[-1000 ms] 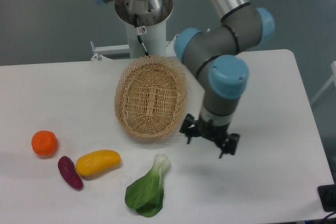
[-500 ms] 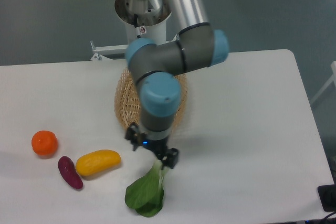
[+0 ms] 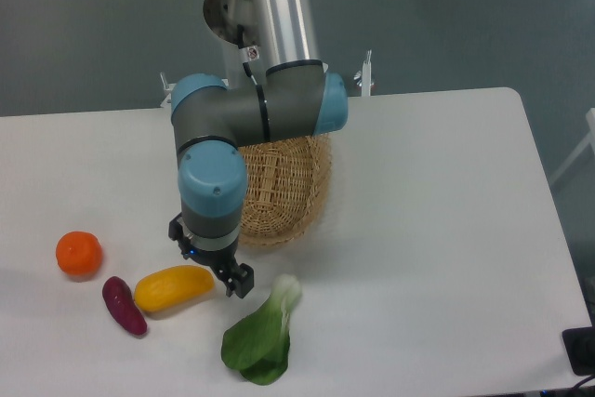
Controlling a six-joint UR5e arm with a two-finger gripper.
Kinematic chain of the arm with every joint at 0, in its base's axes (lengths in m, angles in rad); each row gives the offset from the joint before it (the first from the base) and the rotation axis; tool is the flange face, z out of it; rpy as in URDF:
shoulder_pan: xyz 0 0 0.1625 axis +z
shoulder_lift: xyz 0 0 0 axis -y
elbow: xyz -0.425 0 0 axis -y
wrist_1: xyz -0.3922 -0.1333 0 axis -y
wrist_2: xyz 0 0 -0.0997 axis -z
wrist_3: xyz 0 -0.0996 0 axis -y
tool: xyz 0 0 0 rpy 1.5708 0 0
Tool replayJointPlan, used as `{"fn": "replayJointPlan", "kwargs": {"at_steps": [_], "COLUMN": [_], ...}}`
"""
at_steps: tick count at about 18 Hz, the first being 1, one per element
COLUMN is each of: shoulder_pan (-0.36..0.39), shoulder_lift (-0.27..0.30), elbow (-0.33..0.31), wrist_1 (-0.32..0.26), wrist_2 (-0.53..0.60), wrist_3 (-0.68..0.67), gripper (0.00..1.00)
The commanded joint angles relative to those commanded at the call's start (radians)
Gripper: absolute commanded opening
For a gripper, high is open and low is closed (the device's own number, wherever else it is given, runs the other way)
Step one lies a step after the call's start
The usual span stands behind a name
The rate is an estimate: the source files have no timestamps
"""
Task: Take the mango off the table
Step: 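Move the gripper past the basket toward the yellow mango, then lower the open gripper over the yellow mango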
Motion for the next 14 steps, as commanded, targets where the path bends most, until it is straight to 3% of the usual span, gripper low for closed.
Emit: {"fn": "replayJointPlan", "kwargs": {"at_steps": [14], "shoulder_pan": [-0.021], "shoulder_lift": [-0.023], "elbow": [0.002], "wrist_1": [0.020], "wrist_2": [-0.003], "wrist_3": [-0.008], "gripper": [1.00]}}
